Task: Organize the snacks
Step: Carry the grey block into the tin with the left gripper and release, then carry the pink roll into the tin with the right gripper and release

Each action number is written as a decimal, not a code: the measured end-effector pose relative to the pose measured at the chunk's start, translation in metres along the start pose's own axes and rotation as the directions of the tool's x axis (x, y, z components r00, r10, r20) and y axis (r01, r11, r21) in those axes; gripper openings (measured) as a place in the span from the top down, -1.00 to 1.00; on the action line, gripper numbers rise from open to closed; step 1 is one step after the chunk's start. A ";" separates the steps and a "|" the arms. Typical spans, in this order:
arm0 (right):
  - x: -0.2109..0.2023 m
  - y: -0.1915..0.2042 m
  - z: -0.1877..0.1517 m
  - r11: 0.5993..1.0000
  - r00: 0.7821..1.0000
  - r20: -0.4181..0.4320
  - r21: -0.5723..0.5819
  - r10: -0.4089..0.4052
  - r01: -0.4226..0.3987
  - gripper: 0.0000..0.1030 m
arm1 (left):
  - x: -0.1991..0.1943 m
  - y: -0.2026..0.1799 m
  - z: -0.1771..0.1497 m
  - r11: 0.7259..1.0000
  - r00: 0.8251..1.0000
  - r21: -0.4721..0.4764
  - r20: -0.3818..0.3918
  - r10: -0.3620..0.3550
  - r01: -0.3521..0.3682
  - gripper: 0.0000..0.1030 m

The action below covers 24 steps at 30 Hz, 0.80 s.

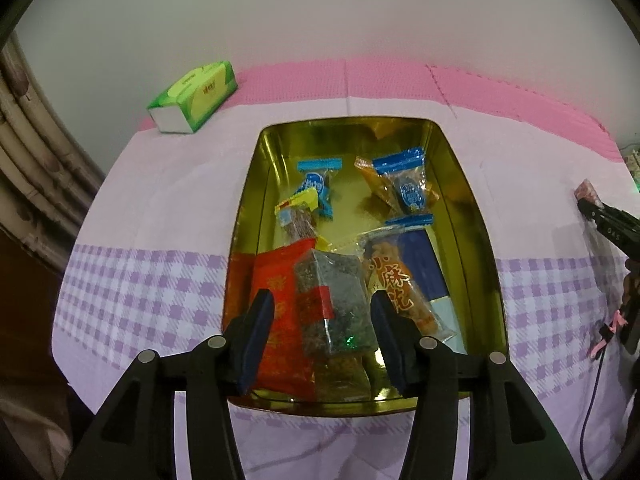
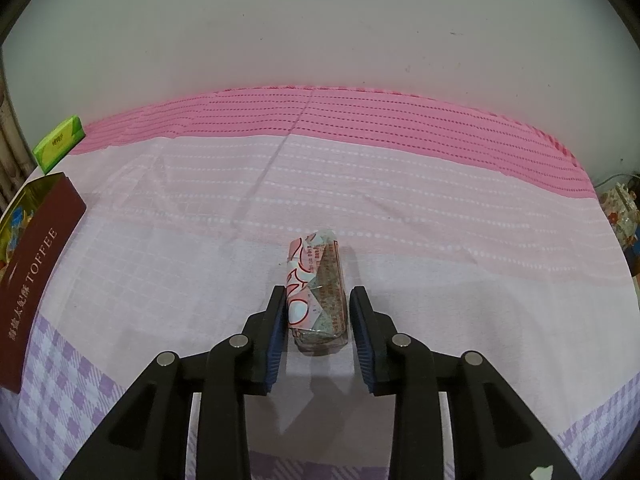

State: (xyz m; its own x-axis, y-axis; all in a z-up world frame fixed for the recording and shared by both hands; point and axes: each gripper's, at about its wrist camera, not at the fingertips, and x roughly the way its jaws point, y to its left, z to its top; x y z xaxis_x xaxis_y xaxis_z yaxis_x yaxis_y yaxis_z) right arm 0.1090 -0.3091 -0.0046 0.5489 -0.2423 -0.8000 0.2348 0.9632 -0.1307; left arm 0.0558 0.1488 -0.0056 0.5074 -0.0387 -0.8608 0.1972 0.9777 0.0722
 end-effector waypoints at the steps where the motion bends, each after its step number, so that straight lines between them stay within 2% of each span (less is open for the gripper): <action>1: 0.000 0.000 0.001 1.000 1.000 -0.010 -0.002 -0.001 0.001 0.41 | -0.001 0.001 0.000 1.000 1.000 -0.001 0.004 -0.002 0.002 -0.02; 9: 0.006 -0.006 0.012 1.000 0.997 -0.080 0.009 -0.011 0.012 0.23 | -0.016 0.016 -0.004 0.999 0.998 -0.033 0.053 0.018 -0.016 -0.10; 15: 0.010 -0.006 0.021 0.999 0.990 -0.135 0.017 -0.029 0.031 0.20 | -0.021 0.045 -0.005 0.992 0.997 -0.118 0.067 0.046 -0.038 -0.11; 20: 0.011 0.000 0.023 0.998 0.987 -0.156 0.020 -0.051 0.054 0.22 | -0.021 0.063 -0.009 0.982 0.996 -0.180 0.054 0.066 -0.055 -0.11; 24: 0.011 0.006 0.024 0.998 0.985 -0.166 0.017 -0.052 0.055 0.44 | -0.021 0.067 -0.014 0.981 0.996 -0.181 0.046 0.076 -0.066 -0.11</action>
State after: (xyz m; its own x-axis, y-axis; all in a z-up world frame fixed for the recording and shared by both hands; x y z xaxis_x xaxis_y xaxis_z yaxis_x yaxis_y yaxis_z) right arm 0.1353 -0.3089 -0.0001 0.3953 -0.2690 -0.8783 0.2779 0.9464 -0.1648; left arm 0.0470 0.2176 0.0100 0.5587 0.0260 -0.8290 0.0085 0.9993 0.0370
